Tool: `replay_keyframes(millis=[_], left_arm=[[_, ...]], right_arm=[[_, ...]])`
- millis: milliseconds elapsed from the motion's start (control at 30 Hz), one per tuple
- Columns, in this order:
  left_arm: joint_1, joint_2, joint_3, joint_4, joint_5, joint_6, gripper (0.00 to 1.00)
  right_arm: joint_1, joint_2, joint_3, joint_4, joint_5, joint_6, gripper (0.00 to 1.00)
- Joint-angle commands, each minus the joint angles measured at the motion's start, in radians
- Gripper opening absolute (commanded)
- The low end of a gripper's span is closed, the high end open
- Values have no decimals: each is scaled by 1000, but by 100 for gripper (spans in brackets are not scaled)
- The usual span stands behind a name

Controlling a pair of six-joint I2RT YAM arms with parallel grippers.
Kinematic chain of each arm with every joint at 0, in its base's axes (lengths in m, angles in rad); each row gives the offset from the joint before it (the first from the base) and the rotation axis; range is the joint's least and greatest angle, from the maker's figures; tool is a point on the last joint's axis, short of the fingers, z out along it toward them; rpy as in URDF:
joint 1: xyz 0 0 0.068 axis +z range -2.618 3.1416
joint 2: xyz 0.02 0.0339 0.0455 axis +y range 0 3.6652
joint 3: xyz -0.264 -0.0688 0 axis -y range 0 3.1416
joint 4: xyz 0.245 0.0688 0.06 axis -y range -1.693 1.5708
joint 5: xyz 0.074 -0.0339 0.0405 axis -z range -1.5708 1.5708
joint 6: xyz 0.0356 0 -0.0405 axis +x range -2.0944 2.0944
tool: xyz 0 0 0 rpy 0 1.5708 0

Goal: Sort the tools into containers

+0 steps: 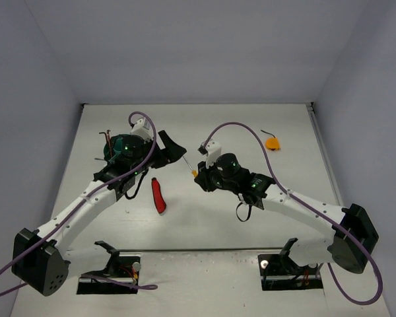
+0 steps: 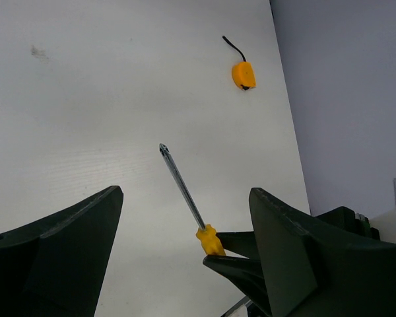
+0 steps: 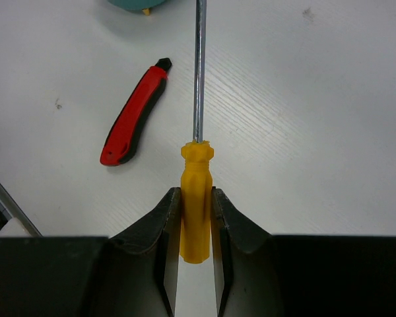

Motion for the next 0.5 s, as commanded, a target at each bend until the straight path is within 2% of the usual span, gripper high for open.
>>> replay_keyframes(millis=[0, 267, 367, 467], left_arm=[[-5, 9, 63, 98, -35, -16, 75], [-10, 45, 75, 107, -32, -37, 73], [-14, 64, 85, 114, -26, -46, 65], [-19, 84, 94, 125, -11, -61, 52]], right_arm=[[6, -57, 15, 115, -36, 1, 0], [7, -64, 5, 137, -43, 15, 0], [9, -64, 0, 146, -49, 21, 0], [9, -67, -1, 152, -52, 24, 0]])
